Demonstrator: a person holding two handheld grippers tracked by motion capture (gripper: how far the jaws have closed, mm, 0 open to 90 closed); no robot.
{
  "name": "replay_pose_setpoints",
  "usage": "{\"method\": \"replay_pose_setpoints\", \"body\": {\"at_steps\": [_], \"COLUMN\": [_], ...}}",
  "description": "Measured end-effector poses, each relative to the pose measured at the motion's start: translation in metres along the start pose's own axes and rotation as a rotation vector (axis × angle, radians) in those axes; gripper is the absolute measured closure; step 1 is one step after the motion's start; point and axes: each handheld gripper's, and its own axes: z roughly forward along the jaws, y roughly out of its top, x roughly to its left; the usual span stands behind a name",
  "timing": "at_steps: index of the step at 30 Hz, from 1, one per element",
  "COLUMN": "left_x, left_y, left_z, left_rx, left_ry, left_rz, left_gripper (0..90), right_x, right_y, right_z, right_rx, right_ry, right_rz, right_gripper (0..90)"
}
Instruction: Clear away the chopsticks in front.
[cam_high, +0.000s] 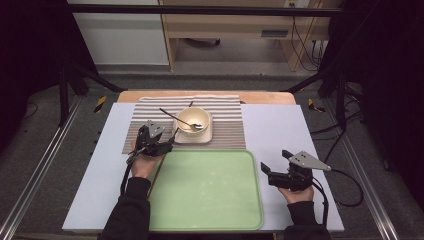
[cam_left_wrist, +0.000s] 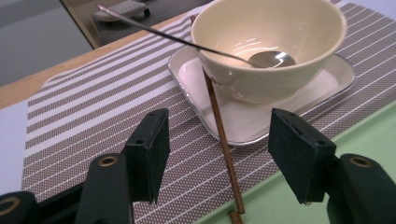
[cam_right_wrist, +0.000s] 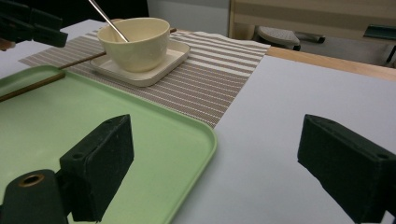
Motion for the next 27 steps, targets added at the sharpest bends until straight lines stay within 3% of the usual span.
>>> {"method": "replay_pose_setpoints", "body": {"at_steps": [5,8,11,19,27], "left_x": [0.001,0.002,0.001,-0.002,0.0], "left_y": [0.0,0.004,0.012,0.017,0.011], "left_z": [0.008,0.014,0.014,0.025,0.042], "left_rx": [-0.007,0.041,0.017,0.053,0.083], "left_ry": [-0.006,-0.001,-0.007,-0.012,-0.015], "left_rz": [0.008,0.023,0.026,0.044,0.005], "left_gripper": [39.7,39.4,39.9,39.8,44.4], "right_x": [0.0,0.0,-0.001,-0.001,-0.001], "right_y": [0.0,0.0,0.0,0.0,0.0], "right_z": [0.001,0.0,0.0,0.0,0.001], "right_rx": [0.003,0.002,-0.002,-0.001,0.0], "right_ry": [0.0,0.001,-0.003,-0.003,0.0], "right_rz": [-0.002,-0.002,-0.002,-0.002,-0.002], "right_gripper": [10.6,10.5,10.2,9.4,10.2]}}
